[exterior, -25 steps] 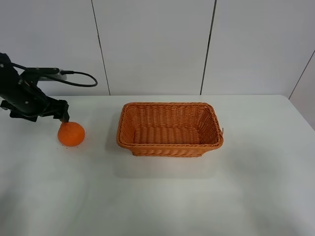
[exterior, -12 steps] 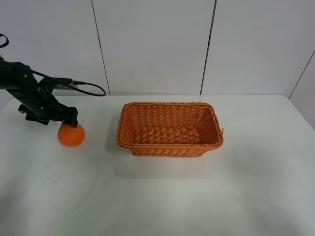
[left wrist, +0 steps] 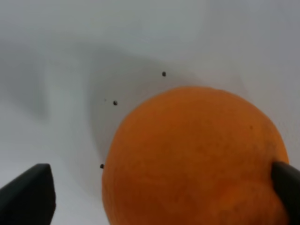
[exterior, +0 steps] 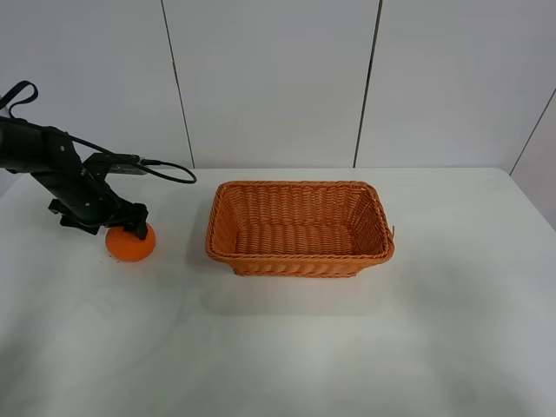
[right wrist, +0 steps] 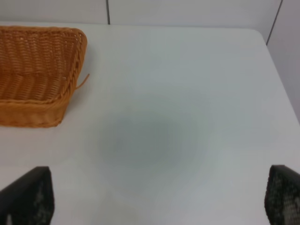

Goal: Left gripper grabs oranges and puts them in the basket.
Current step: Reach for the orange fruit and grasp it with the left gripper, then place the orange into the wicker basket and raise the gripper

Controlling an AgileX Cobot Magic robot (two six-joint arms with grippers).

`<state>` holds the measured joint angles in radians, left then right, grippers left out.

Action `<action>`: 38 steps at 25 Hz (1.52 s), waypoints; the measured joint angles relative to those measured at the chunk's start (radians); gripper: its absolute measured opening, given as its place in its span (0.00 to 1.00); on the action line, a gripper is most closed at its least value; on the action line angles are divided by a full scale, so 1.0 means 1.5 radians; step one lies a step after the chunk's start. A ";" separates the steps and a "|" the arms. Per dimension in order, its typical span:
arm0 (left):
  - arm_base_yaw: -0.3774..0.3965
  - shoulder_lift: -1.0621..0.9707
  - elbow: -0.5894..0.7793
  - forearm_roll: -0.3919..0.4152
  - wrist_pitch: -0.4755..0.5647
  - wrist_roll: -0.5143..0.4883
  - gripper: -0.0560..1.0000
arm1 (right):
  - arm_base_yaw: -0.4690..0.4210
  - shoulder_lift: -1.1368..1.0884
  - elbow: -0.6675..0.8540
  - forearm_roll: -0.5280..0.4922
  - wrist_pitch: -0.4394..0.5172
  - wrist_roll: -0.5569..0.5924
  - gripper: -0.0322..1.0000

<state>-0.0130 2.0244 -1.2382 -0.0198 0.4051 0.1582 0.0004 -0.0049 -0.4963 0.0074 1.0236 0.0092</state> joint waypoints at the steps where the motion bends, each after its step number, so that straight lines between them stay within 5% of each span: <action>1: 0.000 0.000 0.000 0.000 0.001 0.001 0.96 | 0.000 0.000 0.000 0.000 0.000 0.000 0.70; 5: 0.000 0.000 0.000 -0.001 0.003 0.001 0.77 | 0.000 0.000 0.000 0.000 0.000 0.000 0.70; 10: 0.000 0.000 -0.002 -0.001 0.017 0.001 0.24 | 0.000 0.000 0.000 0.000 0.000 0.000 0.70; 20: -0.001 -0.031 -0.004 0.000 0.056 0.005 0.22 | 0.000 0.000 0.000 0.000 0.000 0.000 0.70; 32: -0.004 -0.250 -0.002 -0.022 0.138 0.005 0.22 | 0.000 0.000 0.000 0.001 0.000 0.000 0.70; 38: -0.080 -0.322 -0.002 -0.033 0.164 0.005 0.22 | 0.000 0.000 0.000 0.001 0.000 0.000 0.70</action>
<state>-0.1332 1.5420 -1.2406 -0.0687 0.6509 0.1656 0.0004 -0.0049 -0.4963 0.0083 1.0236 0.0092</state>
